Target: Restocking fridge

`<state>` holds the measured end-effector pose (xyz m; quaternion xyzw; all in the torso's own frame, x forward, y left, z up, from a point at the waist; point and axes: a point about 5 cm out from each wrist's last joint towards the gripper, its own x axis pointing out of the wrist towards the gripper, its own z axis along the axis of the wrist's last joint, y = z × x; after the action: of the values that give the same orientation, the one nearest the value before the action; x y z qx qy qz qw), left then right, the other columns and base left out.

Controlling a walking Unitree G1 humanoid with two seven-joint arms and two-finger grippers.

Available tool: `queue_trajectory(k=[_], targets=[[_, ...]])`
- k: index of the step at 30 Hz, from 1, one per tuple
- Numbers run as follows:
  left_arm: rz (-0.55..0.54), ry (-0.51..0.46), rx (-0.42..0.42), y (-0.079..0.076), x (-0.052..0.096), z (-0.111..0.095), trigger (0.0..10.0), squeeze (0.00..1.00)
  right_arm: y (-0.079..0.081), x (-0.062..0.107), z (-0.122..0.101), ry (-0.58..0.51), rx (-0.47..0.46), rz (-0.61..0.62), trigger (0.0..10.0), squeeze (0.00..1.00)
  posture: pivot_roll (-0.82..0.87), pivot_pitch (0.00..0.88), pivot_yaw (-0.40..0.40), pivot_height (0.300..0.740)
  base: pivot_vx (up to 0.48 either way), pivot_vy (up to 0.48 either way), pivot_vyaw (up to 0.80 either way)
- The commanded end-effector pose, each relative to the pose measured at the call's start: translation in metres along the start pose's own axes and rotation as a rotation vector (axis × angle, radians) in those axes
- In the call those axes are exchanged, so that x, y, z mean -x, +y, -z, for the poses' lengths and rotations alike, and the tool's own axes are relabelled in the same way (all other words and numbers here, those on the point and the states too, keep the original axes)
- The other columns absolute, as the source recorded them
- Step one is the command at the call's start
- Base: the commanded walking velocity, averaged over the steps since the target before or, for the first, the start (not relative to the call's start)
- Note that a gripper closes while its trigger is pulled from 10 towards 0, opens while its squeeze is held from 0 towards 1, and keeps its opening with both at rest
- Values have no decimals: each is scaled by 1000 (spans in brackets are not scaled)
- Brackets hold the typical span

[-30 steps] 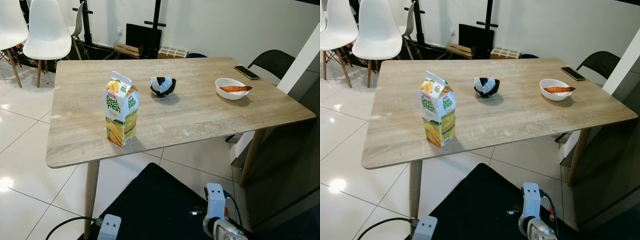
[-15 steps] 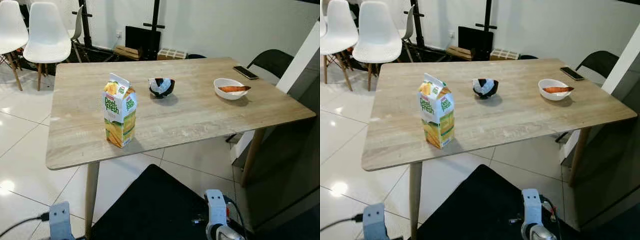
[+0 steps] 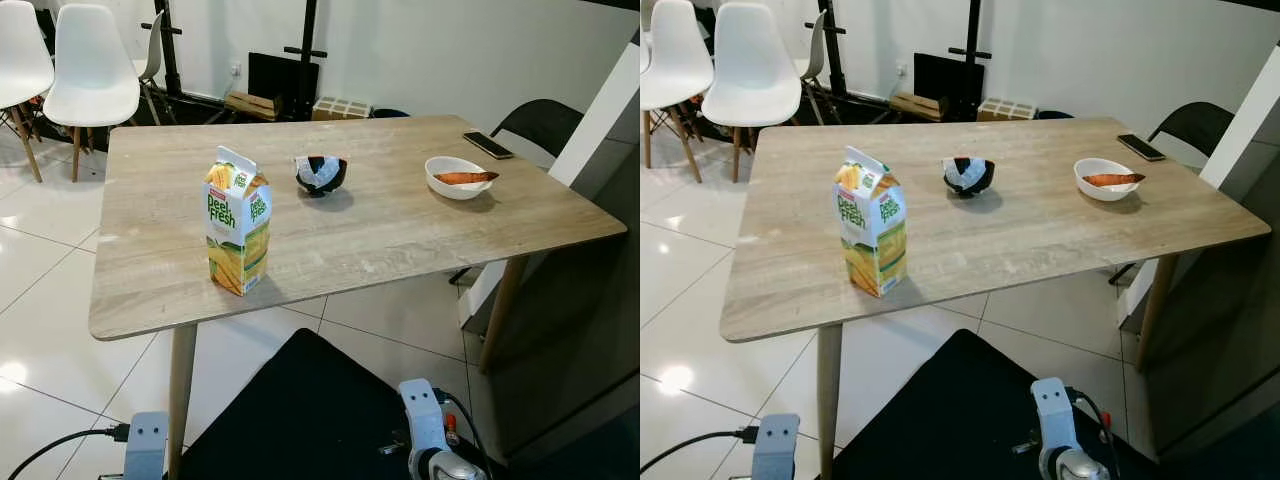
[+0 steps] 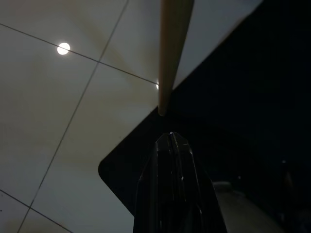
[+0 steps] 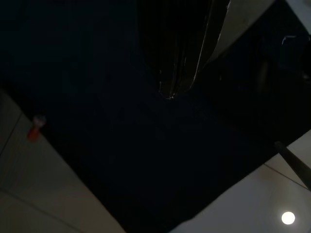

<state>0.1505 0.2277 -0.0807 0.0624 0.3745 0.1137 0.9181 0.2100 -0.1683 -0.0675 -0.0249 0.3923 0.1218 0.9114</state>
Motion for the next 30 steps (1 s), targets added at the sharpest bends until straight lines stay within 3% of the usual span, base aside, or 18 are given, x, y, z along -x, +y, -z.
queue_trajectory(k=[1,8,23,26,30], targets=[[19,-23,30,-9,2,0,10000,0,-3,-1,-10,-63,-7,16,10000,0,-8,0,-99,740,0,0,0],[-12,-160,21,-6,-2,-22,10000,0,0,-4,-36,-199,-70,-9,10000,0,-7,0,-93,740,0,0,0],[-53,-172,-26,5,-4,-28,10000,0,0,-2,-19,-118,10,-5,10000,0,10,38,-95,740,0,0,0],[-88,-162,27,15,-2,-23,10000,0,4,-2,-10,-87,-137,-47,10000,0,24,55,-100,740,0,0,0],[-72,-158,12,15,-2,-22,10000,0,6,-1,-8,-81,-103,-57,10000,0,42,65,-106,740,0,0,0]])
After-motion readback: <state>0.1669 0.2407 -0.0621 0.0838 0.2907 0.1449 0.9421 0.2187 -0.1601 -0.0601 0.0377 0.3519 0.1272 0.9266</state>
